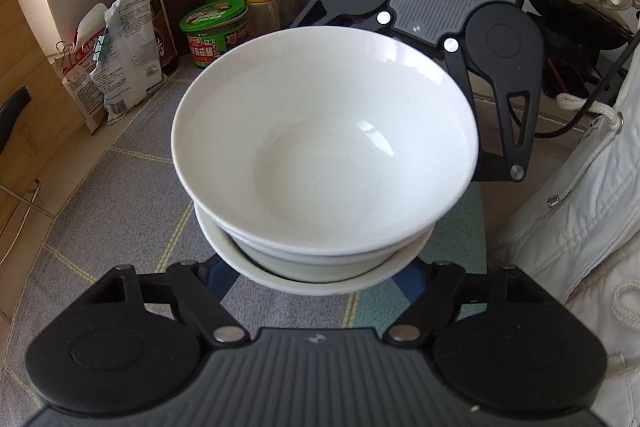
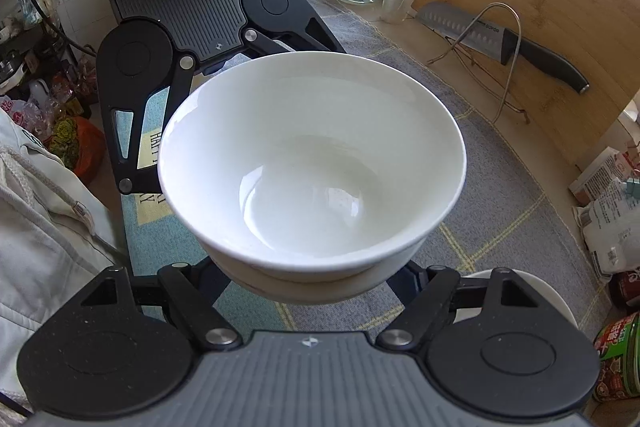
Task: Organize plates and bowls
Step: 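Lift and carry the bowl stack with both tools over the plate stack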
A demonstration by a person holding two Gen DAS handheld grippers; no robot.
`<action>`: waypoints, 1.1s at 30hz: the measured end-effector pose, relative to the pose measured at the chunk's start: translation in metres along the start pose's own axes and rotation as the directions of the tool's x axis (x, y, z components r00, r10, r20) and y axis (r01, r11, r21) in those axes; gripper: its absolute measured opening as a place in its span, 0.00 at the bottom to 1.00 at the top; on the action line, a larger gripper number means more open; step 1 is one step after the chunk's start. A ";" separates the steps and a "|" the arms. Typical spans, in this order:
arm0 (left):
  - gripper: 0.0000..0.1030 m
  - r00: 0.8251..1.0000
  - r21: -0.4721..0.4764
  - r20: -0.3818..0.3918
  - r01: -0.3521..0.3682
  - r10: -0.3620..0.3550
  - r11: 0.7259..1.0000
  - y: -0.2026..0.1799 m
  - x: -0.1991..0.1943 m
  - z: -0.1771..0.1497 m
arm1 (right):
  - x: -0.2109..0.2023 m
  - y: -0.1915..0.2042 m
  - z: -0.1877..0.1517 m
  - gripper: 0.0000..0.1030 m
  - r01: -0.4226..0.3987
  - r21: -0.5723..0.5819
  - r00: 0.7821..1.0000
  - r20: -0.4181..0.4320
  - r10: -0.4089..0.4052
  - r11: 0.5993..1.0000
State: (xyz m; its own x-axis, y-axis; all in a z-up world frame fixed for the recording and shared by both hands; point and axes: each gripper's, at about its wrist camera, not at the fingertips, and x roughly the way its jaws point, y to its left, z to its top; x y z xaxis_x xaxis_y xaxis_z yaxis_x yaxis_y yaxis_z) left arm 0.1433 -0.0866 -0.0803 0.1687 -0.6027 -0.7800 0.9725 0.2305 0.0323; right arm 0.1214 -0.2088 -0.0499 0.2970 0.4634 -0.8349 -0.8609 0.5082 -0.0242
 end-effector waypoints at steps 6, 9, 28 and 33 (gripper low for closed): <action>0.77 1.000 0.022 0.020 0.006 -0.006 1.000 -0.006 0.021 0.030 | -0.023 -0.015 -0.024 0.82 0.030 0.009 1.000 -0.002 -0.030 1.000; 0.77 1.000 0.039 0.028 0.003 -0.004 0.999 -0.009 0.031 0.043 | -0.033 -0.022 -0.035 0.82 0.044 0.013 0.999 -0.003 -0.044 0.999; 0.77 0.999 0.068 0.042 0.025 -0.028 0.997 0.015 0.091 0.087 | -0.058 -0.074 -0.090 0.82 0.107 0.044 0.994 -0.033 -0.105 0.993; 0.77 0.999 0.070 0.032 0.032 -0.034 0.997 0.021 0.104 0.090 | -0.053 -0.084 -0.097 0.82 0.108 0.053 0.993 -0.043 -0.106 0.993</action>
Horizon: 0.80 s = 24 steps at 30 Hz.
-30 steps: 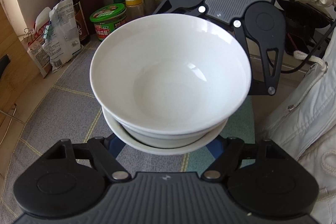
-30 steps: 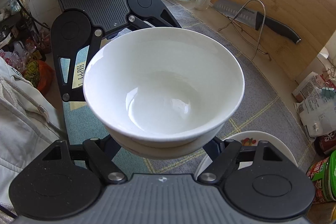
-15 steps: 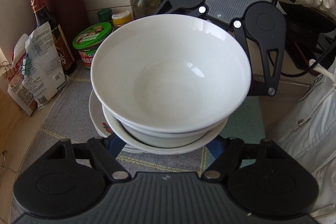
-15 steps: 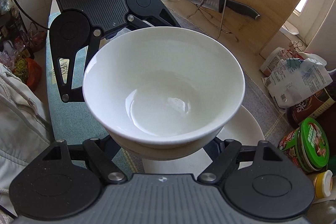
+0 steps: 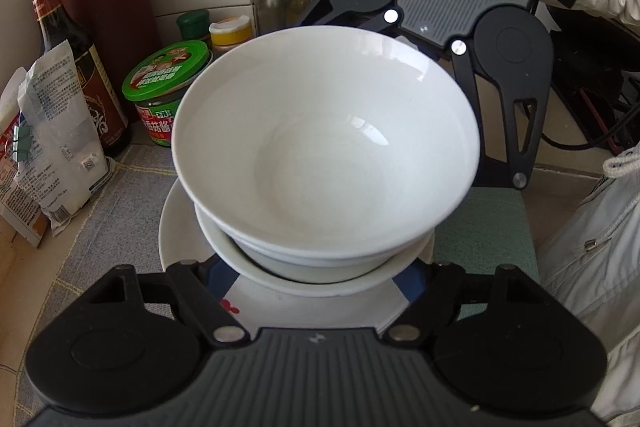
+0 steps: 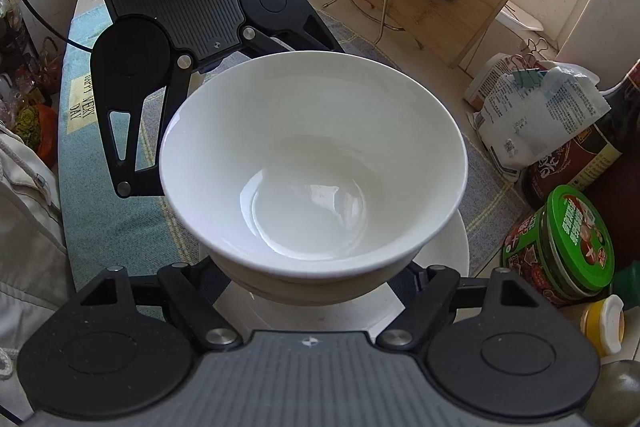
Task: Organize plates and bowls
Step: 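Lift and carry the bowl stack with both tools over the plate stack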
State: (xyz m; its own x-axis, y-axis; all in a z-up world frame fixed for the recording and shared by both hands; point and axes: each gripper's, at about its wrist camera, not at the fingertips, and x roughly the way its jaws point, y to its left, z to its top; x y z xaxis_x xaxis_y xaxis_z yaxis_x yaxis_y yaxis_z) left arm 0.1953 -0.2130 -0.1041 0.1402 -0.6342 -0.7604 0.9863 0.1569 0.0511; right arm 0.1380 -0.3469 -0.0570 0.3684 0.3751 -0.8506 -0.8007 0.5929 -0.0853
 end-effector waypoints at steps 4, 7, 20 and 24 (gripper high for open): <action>0.77 1.000 -0.003 -0.006 -0.003 0.003 1.000 0.006 0.007 0.002 | 0.006 -0.011 -0.001 0.82 -0.003 0.005 1.000 -0.004 0.003 1.000; 0.77 1.000 -0.006 -0.012 -0.006 0.006 1.000 0.009 0.010 0.003 | 0.008 -0.014 -0.002 0.82 -0.007 0.005 1.000 -0.010 0.007 1.000; 0.77 1.000 -0.025 -0.020 -0.005 0.005 1.000 0.018 0.016 0.002 | 0.017 -0.020 0.001 0.82 -0.022 0.005 0.999 -0.023 0.022 1.000; 0.77 1.000 -0.030 -0.024 -0.002 0.001 1.000 0.018 0.017 0.001 | 0.019 -0.021 0.002 0.82 -0.025 0.006 0.999 -0.031 0.026 1.000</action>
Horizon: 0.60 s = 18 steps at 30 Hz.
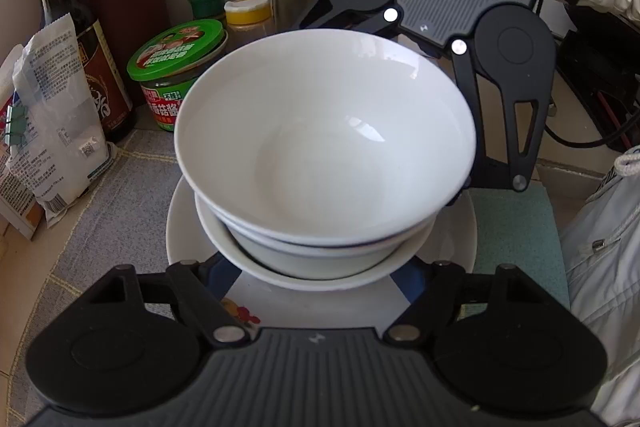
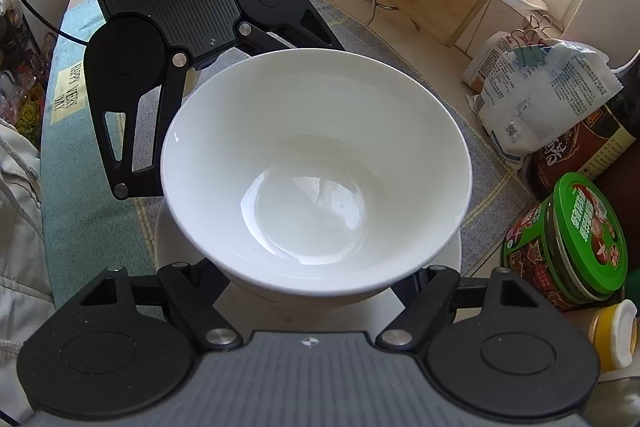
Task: Organize plates and bowls
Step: 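Lift and carry the bowl stack with both tools over the plate stack, then lower the bowl stack onto the plates and open both tools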
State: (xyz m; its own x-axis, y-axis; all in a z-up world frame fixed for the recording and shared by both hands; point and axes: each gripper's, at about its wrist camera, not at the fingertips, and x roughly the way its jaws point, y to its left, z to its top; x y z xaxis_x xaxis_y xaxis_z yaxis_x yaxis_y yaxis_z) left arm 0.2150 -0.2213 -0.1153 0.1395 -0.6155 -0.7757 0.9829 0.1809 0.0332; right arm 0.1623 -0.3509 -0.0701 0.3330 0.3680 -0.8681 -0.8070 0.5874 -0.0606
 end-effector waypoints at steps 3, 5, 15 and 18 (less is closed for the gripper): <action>0.77 1.000 -0.004 -0.002 0.003 -0.003 1.000 0.001 0.002 0.000 | 0.001 -0.001 0.000 0.82 -0.002 0.001 1.000 -0.005 0.002 1.000; 0.77 1.000 -0.005 0.000 0.001 -0.001 1.000 0.001 0.002 -0.001 | 0.001 0.000 0.001 0.82 0.001 -0.002 1.000 -0.006 -0.001 1.000; 0.77 1.000 -0.016 -0.004 0.005 -0.005 1.000 0.003 0.007 0.000 | 0.001 0.000 0.002 0.82 0.003 -0.002 1.000 -0.014 -0.003 1.000; 0.77 1.000 -0.018 -0.003 0.005 -0.005 1.000 0.003 0.008 0.000 | 0.001 0.000 0.002 0.82 0.006 -0.003 1.000 -0.015 -0.006 1.000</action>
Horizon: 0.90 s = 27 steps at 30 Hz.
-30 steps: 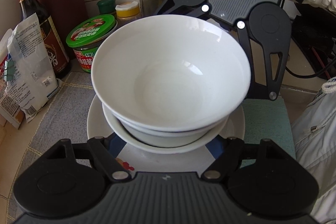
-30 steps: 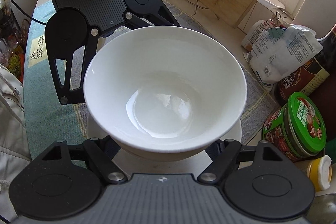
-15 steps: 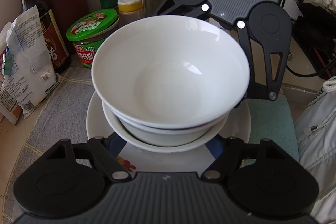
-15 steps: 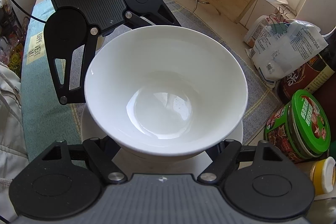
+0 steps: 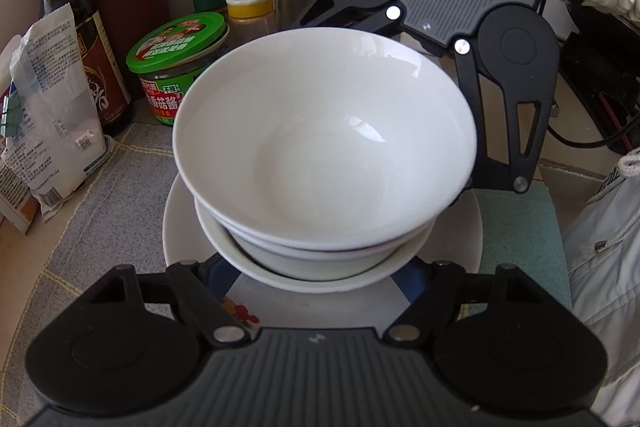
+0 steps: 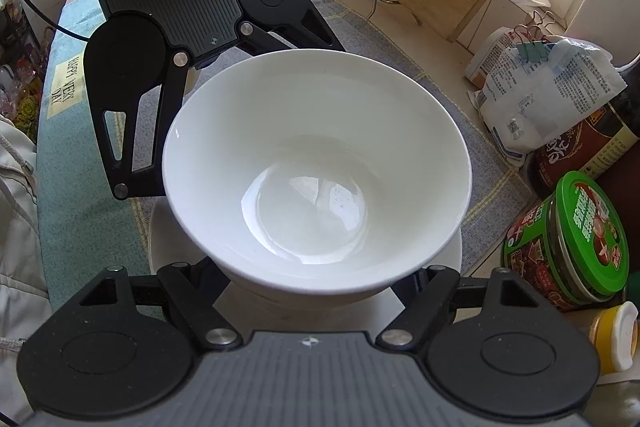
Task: Organize plates and bowls
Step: 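Lower the bowl stack onto the plates and open both tools, then withdraw both tools from the stacked bowls and plates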
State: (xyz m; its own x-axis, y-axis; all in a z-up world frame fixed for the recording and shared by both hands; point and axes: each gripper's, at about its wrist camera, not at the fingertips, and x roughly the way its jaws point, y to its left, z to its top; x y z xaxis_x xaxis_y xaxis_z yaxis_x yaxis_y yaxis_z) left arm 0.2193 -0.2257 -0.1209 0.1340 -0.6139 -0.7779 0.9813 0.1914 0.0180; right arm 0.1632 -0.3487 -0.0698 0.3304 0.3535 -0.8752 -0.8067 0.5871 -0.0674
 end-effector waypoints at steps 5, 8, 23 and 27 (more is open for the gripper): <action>0.78 1.000 -0.020 0.007 0.003 -0.003 1.000 0.003 0.000 -0.003 | 0.000 0.002 0.000 0.82 0.008 -0.002 1.000 0.002 -0.008 1.000; 0.81 1.000 -0.003 0.015 -0.021 0.021 1.000 0.000 -0.002 -0.004 | -0.004 0.000 -0.001 0.95 0.004 0.007 1.000 0.029 -0.004 1.000; 0.95 0.980 -0.118 0.097 -0.161 0.173 0.980 -0.017 -0.047 -0.022 | -0.018 0.010 -0.008 1.00 0.057 0.013 0.998 0.040 -0.058 0.998; 0.98 0.950 -0.198 0.151 -0.242 0.274 0.950 -0.032 -0.072 -0.027 | -0.027 0.021 -0.009 1.00 0.088 0.026 0.995 0.049 -0.089 0.996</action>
State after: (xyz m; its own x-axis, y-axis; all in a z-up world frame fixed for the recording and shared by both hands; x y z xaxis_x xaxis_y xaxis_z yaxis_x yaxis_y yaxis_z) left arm 0.1750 -0.1673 -0.0824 0.4168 -0.6461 -0.6393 0.8722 0.4825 0.0810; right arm 0.1328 -0.3524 -0.0518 0.4246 0.3351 -0.8411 -0.7615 0.6347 -0.1315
